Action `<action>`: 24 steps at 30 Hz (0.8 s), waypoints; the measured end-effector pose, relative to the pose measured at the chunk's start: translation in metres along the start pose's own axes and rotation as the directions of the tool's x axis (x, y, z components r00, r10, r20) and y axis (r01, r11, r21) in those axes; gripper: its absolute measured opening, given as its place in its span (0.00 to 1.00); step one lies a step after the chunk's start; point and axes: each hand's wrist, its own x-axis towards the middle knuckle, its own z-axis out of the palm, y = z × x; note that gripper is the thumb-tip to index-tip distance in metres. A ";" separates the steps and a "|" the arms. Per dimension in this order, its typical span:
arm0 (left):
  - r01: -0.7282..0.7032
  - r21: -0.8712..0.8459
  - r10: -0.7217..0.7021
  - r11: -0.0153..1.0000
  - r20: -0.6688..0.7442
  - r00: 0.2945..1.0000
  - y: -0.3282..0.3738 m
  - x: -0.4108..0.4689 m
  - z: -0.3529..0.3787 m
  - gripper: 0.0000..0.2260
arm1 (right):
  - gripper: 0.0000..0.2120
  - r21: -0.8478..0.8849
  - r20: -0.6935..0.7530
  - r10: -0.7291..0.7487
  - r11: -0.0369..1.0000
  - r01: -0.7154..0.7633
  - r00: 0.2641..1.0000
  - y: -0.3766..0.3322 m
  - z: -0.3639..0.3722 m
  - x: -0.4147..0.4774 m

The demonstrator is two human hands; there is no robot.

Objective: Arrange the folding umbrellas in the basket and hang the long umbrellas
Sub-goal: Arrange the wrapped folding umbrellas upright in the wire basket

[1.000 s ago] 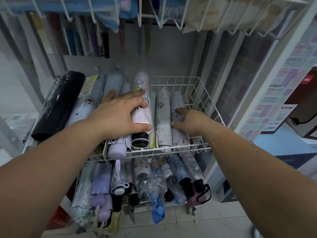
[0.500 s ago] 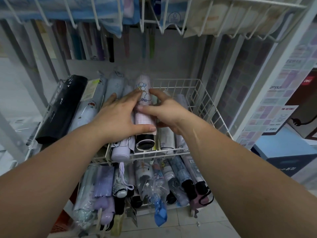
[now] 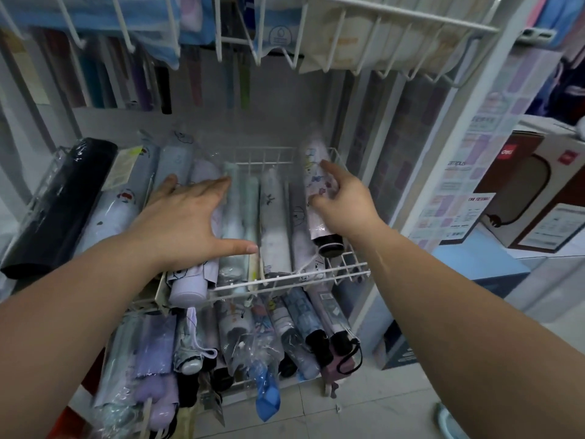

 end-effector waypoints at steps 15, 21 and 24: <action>-0.028 -0.006 0.028 1.000 0.100 0.995 0.003 0.001 -0.012 0.63 | 0.33 0.501 -0.128 0.210 0.857 -0.119 0.969 -0.012 0.024 0.017; -0.020 0.019 0.018 1.000 0.075 0.997 0.002 -0.001 -0.010 0.60 | 0.32 0.457 -0.232 0.218 0.885 -0.091 0.948 -0.021 0.051 0.030; -0.011 0.036 0.009 0.999 0.061 0.998 0.003 -0.002 -0.009 0.55 | 0.31 0.356 -0.158 0.138 0.932 -0.073 0.978 -0.017 0.042 0.034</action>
